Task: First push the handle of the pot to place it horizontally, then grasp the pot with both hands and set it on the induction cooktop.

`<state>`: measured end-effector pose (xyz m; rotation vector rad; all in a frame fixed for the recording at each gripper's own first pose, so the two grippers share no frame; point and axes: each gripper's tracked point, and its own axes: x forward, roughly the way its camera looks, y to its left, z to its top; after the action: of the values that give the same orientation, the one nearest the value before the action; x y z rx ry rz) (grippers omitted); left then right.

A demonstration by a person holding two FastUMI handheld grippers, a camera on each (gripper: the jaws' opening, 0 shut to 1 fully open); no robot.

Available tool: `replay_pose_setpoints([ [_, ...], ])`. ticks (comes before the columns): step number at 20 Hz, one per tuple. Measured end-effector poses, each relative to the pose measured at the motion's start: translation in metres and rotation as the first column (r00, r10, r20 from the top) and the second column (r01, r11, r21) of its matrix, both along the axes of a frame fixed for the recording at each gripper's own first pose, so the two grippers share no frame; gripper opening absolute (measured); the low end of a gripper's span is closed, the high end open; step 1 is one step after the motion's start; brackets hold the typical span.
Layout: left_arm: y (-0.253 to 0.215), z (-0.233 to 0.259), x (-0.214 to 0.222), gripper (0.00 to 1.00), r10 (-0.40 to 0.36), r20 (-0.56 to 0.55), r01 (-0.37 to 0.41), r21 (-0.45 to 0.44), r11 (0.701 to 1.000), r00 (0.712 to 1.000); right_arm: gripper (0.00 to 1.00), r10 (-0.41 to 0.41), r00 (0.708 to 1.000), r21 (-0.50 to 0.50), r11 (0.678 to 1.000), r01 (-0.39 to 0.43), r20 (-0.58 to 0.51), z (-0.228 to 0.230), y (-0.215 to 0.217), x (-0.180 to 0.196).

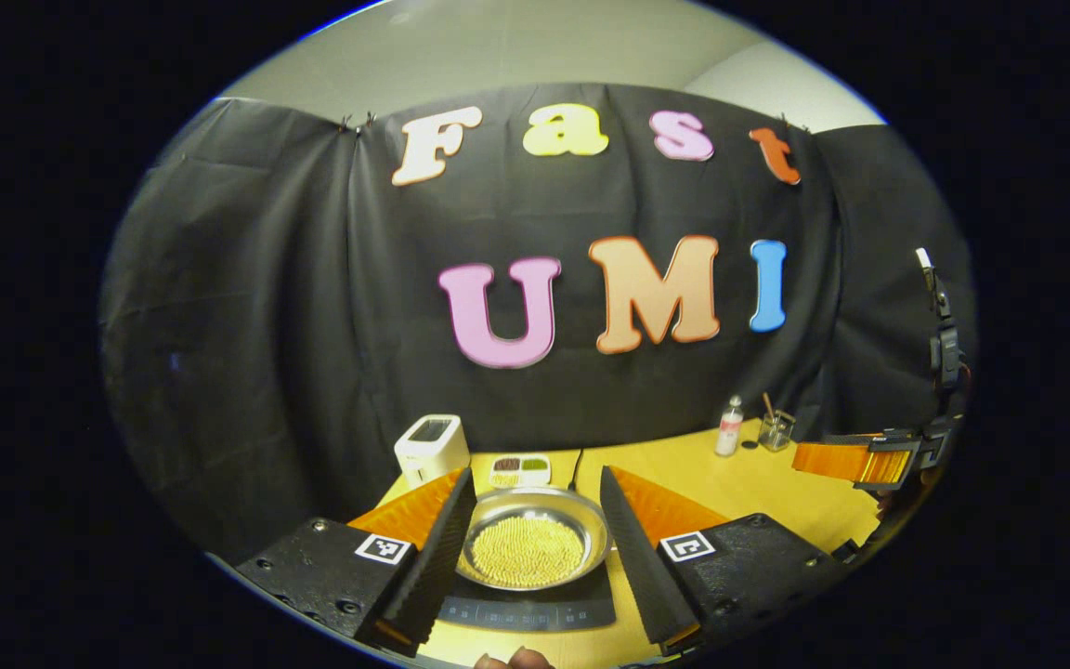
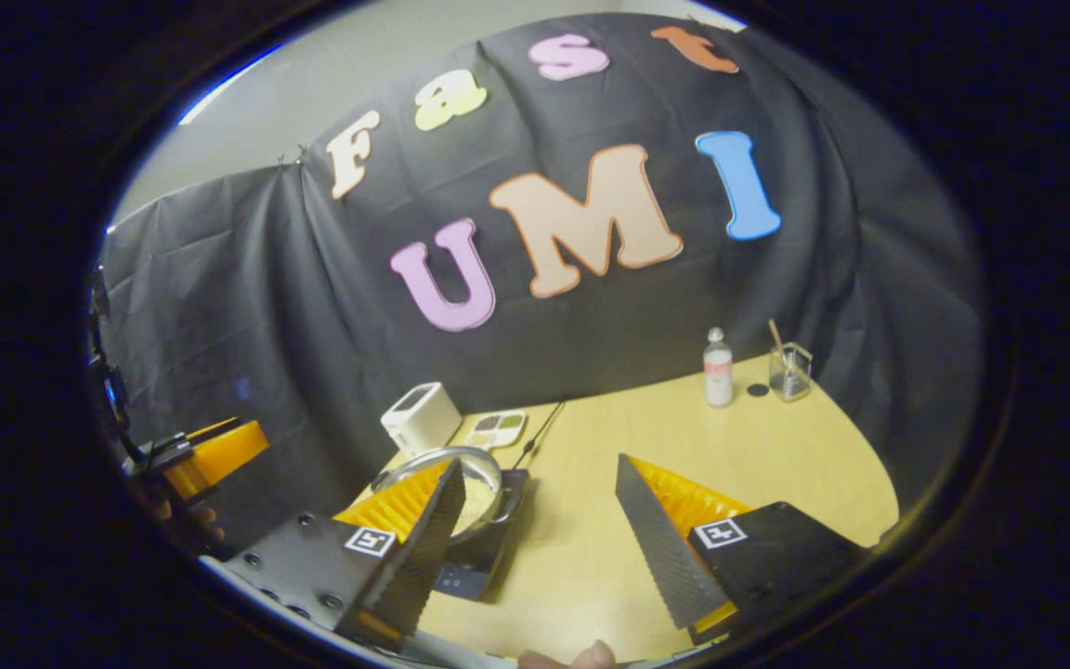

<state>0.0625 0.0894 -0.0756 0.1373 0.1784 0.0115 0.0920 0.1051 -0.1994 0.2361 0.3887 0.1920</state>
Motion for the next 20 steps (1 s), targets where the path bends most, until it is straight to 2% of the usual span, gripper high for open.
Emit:
replay_pose_setpoints([
  [2,-0.008,0.022,-0.014,0.82,-0.024,0.062,0.022,0.024,0.999,0.998,0.92,-0.022,0.998,-0.006,1.0,0.022,0.057,0.027,-0.006,-0.015],
  [5,-0.028,0.049,-0.035,0.84,-0.071,0.154,0.07,0.011,0.997,0.985,0.92,-0.093,0.982,-0.054,0.993,0.103,0.164,0.06,-0.028,-0.038],
  [8,-0.052,0.046,-0.049,0.92,-0.131,0.156,0.139,-0.047,0.989,0.979,0.92,-0.122,0.957,-0.119,0.98,0.158,0.264,0.088,-0.04,-0.073],
  [9,-0.053,0.047,-0.053,0.92,-0.125,0.148,0.135,-0.059,0.989,0.981,1.0,-0.119,0.952,-0.154,0.974,0.167,0.282,0.094,-0.043,-0.08],
  [11,-0.053,0.056,-0.066,0.92,-0.119,0.156,0.13,-0.064,0.989,0.981,1.0,-0.099,0.945,-0.206,0.964,0.169,0.311,0.107,-0.046,-0.093],
  [12,-0.059,0.064,-0.069,0.92,-0.126,0.175,0.137,-0.054,0.989,0.976,0.92,-0.094,0.935,-0.21,0.962,0.174,0.342,0.12,-0.045,-0.093],
  [13,-0.062,0.069,-0.071,0.92,-0.132,0.182,0.141,-0.038,0.989,0.974,0.92,-0.086,0.928,-0.202,0.965,0.169,0.362,0.13,-0.043,-0.094],
  [15,-0.061,0.068,-0.076,0.91,-0.109,0.172,0.115,-0.021,0.993,0.979,0.92,-0.066,0.938,-0.196,0.971,0.14,0.339,0.129,-0.039,-0.099],
  [17,-0.071,0.07,-0.076,0.92,-0.096,0.183,0.11,-0.066,0.992,0.978,0.93,-0.048,0.934,-0.208,0.97,0.129,0.353,0.136,-0.045,-0.101],
  [18,-0.077,0.071,-0.077,0.92,-0.087,0.179,0.104,-0.088,0.991,0.98,1.0,-0.048,0.929,-0.216,0.967,0.136,0.366,0.142,-0.053,-0.1],
  [19,-0.08,0.071,-0.078,0.92,-0.084,0.171,0.102,-0.1,0.99,0.982,0.92,-0.047,0.93,-0.216,0.967,0.134,0.364,0.143,-0.055,-0.102],
  [20,-0.081,0.073,-0.081,0.92,-0.077,0.17,0.095,-0.101,0.99,0.982,0.92,-0.044,0.934,-0.21,0.97,0.125,0.355,0.14,-0.054,-0.105],
])
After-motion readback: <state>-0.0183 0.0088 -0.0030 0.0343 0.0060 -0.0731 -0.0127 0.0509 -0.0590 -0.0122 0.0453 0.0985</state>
